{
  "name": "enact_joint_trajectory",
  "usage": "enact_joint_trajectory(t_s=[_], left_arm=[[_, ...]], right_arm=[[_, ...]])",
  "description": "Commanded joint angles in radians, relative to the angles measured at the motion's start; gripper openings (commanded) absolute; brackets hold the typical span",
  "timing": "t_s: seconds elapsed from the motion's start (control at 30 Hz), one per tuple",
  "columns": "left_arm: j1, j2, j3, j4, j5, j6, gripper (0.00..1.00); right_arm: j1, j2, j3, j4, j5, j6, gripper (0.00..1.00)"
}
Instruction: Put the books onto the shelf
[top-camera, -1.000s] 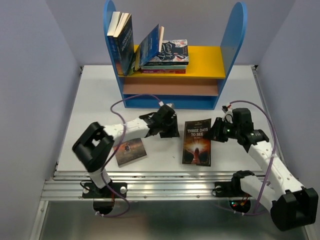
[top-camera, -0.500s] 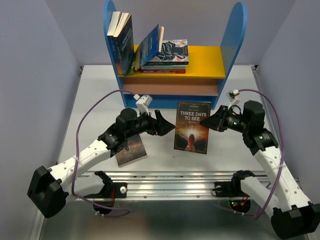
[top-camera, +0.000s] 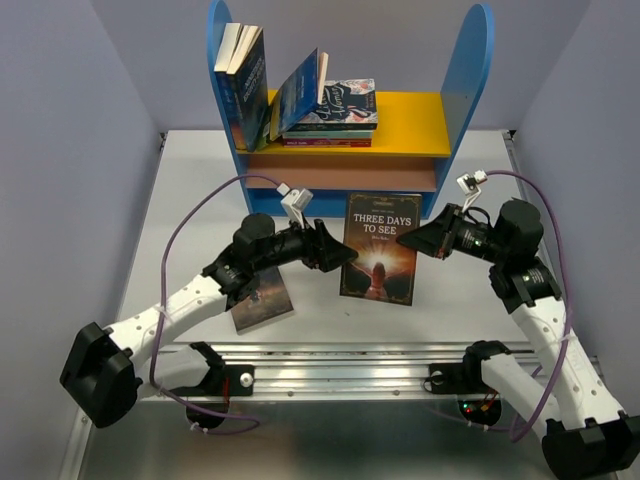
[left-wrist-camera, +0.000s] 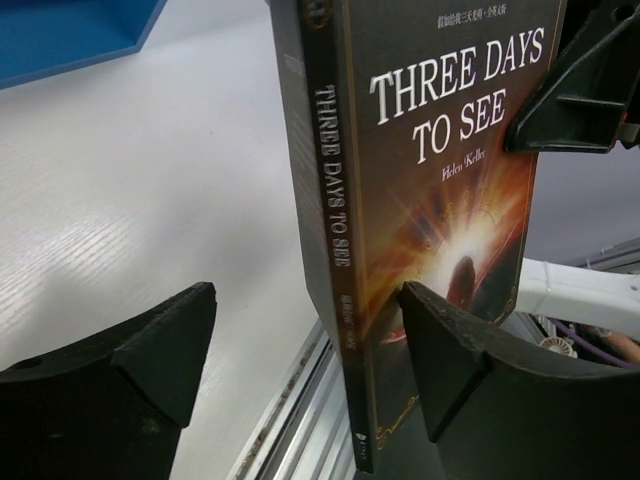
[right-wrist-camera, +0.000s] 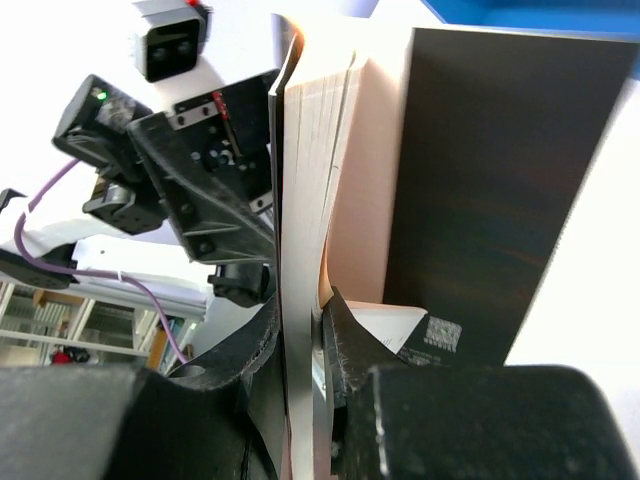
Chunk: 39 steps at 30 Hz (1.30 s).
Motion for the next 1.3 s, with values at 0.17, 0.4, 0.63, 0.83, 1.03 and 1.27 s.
enact_joint_trajectory(t_s=[0.17, 0.4, 0.63, 0.83, 1.03, 1.27], left_arm=[[0.002, 0.084, 0.078, 0.176, 0.157, -0.035, 0.59], [0.002, 0.107, 0.077, 0.294, 0.260, -0.084, 0.52], [0.002, 0.089, 0.083, 0.329, 0.274, -0.092, 0.11], [0.002, 0.031, 0.060, 0.319, 0.188, -0.055, 0.00], [0.002, -0.058, 0.116, 0.176, 0.070, 0.078, 0.00], [0.001, -0.080, 0.228, -0.059, -0.214, 0.244, 0.00]], right_arm=[[0.003, -0.023, -0.020, 0.105, -0.042, 0.007, 0.09], [0.003, -0.008, -0.031, 0.105, -0.025, -0.026, 0.09], [0.003, -0.002, -0.030, 0.105, -0.022, -0.039, 0.09], [0.003, -0.005, -0.013, 0.057, 0.030, -0.076, 0.41], [0.003, -0.020, 0.042, -0.102, 0.206, -0.183, 1.00], [0.003, -0.109, 0.065, -0.193, 0.598, -0.237, 1.00]])
